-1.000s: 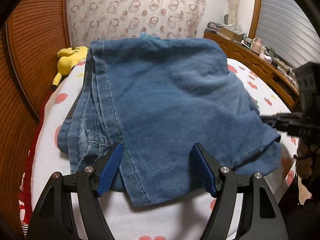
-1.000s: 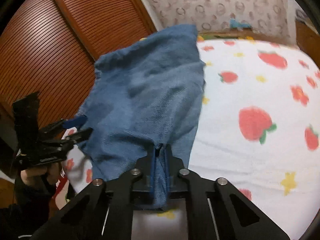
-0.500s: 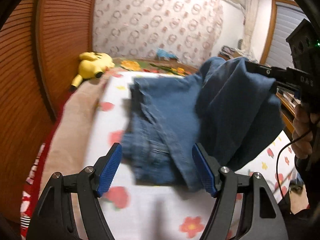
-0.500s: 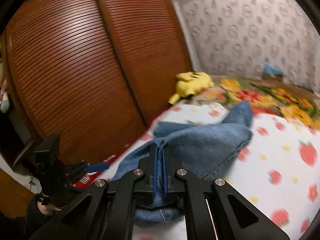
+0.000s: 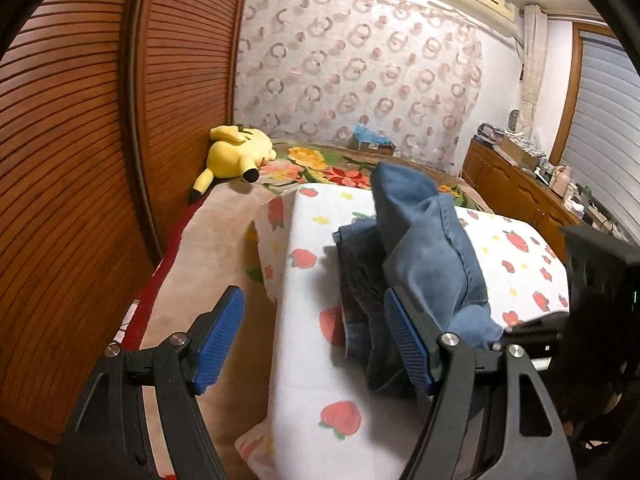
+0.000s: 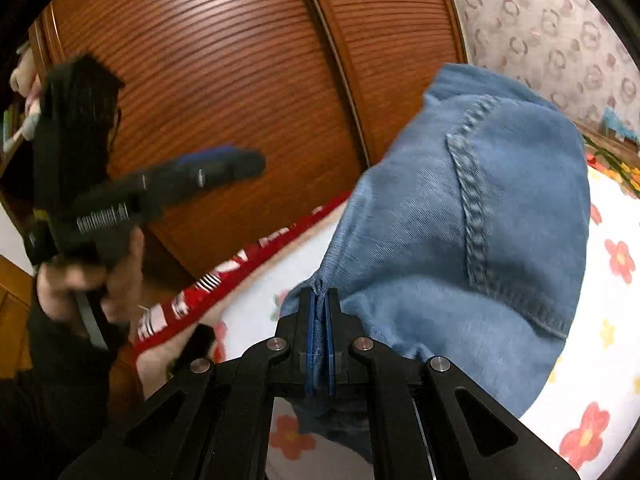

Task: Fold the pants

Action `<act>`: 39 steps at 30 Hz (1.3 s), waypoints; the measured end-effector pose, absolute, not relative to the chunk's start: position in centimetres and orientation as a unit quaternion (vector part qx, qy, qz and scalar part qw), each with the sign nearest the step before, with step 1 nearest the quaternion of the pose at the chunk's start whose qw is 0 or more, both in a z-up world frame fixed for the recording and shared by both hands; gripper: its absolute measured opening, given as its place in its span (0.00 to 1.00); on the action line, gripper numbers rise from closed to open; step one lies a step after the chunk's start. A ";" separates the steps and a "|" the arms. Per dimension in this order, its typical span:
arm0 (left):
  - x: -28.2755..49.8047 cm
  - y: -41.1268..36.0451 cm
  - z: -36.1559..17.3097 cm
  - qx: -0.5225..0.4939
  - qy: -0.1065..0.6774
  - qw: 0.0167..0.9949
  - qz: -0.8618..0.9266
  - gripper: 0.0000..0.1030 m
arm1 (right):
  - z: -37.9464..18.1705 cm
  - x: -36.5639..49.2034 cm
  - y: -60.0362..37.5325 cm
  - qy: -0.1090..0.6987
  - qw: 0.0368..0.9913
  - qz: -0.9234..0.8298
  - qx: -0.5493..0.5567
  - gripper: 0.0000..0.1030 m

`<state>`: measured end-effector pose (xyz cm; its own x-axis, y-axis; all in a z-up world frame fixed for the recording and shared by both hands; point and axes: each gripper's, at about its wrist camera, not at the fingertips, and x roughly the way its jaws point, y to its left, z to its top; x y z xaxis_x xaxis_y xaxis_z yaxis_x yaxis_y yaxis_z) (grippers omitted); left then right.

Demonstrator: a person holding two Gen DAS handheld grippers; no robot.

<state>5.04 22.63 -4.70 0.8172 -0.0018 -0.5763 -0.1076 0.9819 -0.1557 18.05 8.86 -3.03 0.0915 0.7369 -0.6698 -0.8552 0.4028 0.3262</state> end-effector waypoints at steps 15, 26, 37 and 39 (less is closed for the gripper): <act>9.1 20.2 -3.8 -0.074 0.307 0.949 0.001 0.71 | 1.1 15.1 3.5 0.336 0.802 0.488 -0.079 0.38; 17.7 20.2 -3.7 -0.085 0.340 0.935 -0.058 0.53 | -0.9 17.4 7.4 0.356 0.828 0.418 -0.112 0.43; 22.3 20.2 -4.5 -0.091 0.372 0.919 -0.099 0.11 | -3.4 17.3 10.7 0.402 0.799 0.432 -0.114 0.47; 22.2 20.9 -3.8 -0.082 0.363 0.924 -0.086 0.10 | -4.0 16.8 11.5 0.408 0.793 0.436 -0.123 0.47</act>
